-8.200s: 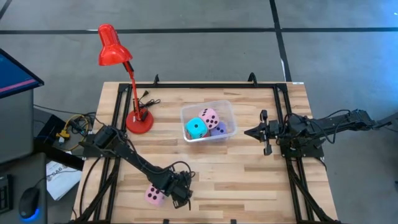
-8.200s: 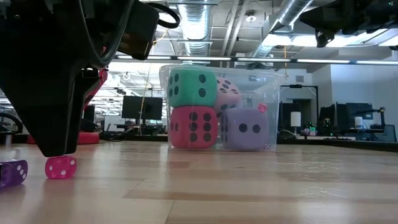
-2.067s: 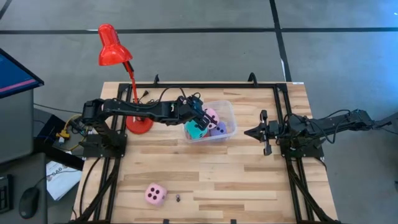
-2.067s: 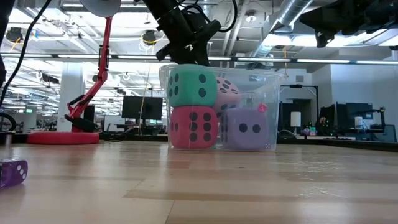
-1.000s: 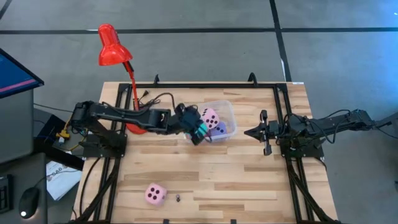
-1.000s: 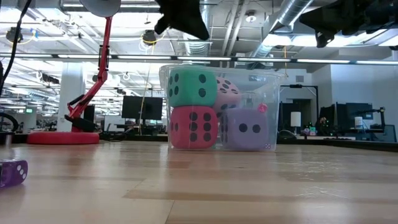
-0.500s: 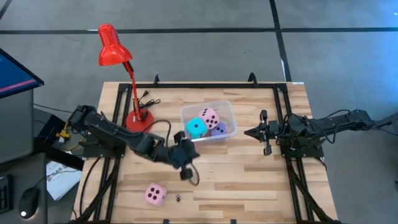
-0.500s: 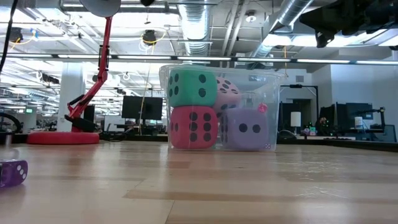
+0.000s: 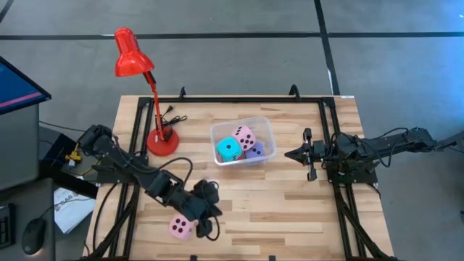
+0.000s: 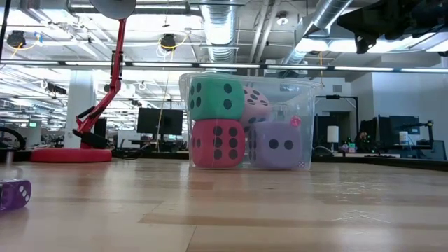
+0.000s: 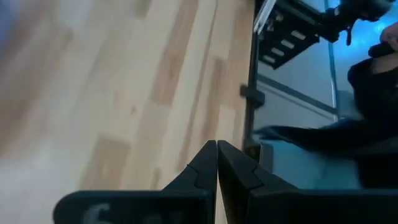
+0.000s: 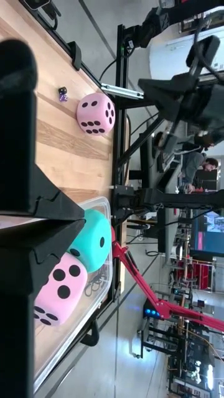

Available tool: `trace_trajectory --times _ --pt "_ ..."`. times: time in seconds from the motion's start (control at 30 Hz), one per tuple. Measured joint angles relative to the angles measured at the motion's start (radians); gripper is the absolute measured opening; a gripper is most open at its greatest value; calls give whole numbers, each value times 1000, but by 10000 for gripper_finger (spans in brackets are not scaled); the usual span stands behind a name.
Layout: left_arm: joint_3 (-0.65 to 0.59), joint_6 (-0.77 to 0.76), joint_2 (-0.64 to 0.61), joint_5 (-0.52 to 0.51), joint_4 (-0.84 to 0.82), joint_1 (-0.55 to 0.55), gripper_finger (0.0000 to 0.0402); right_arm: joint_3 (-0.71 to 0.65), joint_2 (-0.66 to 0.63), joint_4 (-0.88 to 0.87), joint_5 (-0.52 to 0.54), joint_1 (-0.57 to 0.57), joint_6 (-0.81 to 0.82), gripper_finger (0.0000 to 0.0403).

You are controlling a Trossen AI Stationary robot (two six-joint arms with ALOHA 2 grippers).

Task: Pick & Place Dice
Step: Put the small purple die into the transparent bin

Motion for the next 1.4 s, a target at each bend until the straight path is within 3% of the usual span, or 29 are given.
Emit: trace_trajectory --times 0.13,0.27,0.63,0.93,1.13,1.4 --pt "1 -112 38 23 -96 -27 1 0 0 0 0 0 0 5" --pt "0 -117 89 31 -172 -53 1 0 0 -1 0 0 0 5" --pt "0 -110 187 152 -168 -47 1 -1 0 -3 0 0 0 5" --pt "0 -3 279 213 -136 -49 9 -1 0 -4 0 0 0 5" --pt "0 -2 306 210 -133 -49 43 -1 0 -4 0 0 0 5" --pt "0 -2 306 188 -131 -49 124 -1 0 -4 0 0 0 5"
